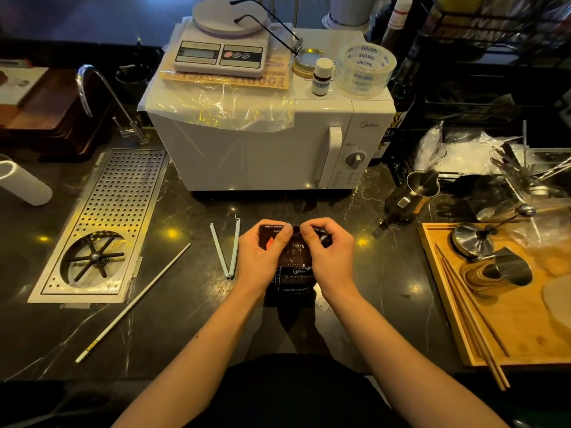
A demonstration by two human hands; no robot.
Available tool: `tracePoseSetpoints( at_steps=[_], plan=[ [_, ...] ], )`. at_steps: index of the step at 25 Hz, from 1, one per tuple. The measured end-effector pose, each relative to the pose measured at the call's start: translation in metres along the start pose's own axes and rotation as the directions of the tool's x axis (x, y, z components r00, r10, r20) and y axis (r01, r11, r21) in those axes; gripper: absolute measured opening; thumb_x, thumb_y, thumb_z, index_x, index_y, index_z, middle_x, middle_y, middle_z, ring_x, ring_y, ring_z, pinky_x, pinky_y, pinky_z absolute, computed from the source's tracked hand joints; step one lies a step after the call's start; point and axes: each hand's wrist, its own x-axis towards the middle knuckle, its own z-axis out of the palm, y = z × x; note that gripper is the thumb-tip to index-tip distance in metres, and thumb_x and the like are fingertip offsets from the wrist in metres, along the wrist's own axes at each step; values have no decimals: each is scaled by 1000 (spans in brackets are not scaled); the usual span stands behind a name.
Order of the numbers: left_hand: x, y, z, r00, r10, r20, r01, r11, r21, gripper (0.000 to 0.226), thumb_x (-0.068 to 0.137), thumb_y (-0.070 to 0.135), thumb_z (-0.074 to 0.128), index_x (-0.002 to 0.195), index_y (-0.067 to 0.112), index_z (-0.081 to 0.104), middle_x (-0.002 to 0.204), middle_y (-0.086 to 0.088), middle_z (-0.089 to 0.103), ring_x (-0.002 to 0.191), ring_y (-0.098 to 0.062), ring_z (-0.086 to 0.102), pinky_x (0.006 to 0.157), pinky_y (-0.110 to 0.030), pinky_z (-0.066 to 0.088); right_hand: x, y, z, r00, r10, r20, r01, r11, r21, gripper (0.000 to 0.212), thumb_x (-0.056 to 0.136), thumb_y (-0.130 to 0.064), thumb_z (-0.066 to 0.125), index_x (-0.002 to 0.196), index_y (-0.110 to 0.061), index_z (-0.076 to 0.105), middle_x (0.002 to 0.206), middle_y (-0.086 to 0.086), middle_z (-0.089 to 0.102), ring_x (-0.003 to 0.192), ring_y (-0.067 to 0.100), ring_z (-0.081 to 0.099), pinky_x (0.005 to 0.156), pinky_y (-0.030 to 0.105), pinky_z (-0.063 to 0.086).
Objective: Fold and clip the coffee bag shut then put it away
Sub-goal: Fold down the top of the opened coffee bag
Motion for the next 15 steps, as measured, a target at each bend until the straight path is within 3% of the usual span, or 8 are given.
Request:
tracePoseSetpoints(
  at_steps=[2,6,8,11,15],
  plan=[
    [0,-1,-2,1000,-21,11,21,1000,1,9,93,23,61,89,25,70,83,5,73,83,-10,71,76,-34,59,0,0,-1,999,32,-18,-31,998,48,12,87,-18,70,80,-28,69,80,-8,70,80,5,66,75,31,55],
    [1,1,-10,998,-45,-39,43,997,-58,5,87,20,69,88,25,68,85,2,73,85,-17,71,77,-41,59,-2,0,-4,998,60,-24,-57,989,135,9,83,-21,75,84,-25,67,83,-6,70,82,13,69,77,42,60],
    [2,6,-15,999,27,-38,-25,998,65,7,85,21,71,85,27,69,84,4,72,85,-14,71,78,-39,59,-1,-1,-6,999,35,15,-37,992,122,8,84,-22,74,85,-24,67,84,-7,69,84,13,68,78,43,60],
    [7,15,-26,979,190,74,-203,931,302,5,84,17,73,86,20,68,85,6,69,84,-8,67,79,-28,55,0,-4,-9,993,-16,115,6,996,88,6,88,-22,70,87,-27,67,86,-9,69,86,13,68,80,42,59],
    [14,24,-34,940,233,249,-328,818,472,13,87,18,69,100,21,68,94,11,68,94,-5,64,86,-23,51,2,-5,-8,985,-44,170,36,998,48,6,91,-21,66,88,-27,68,87,-8,70,88,15,68,82,46,58]
  ],
)
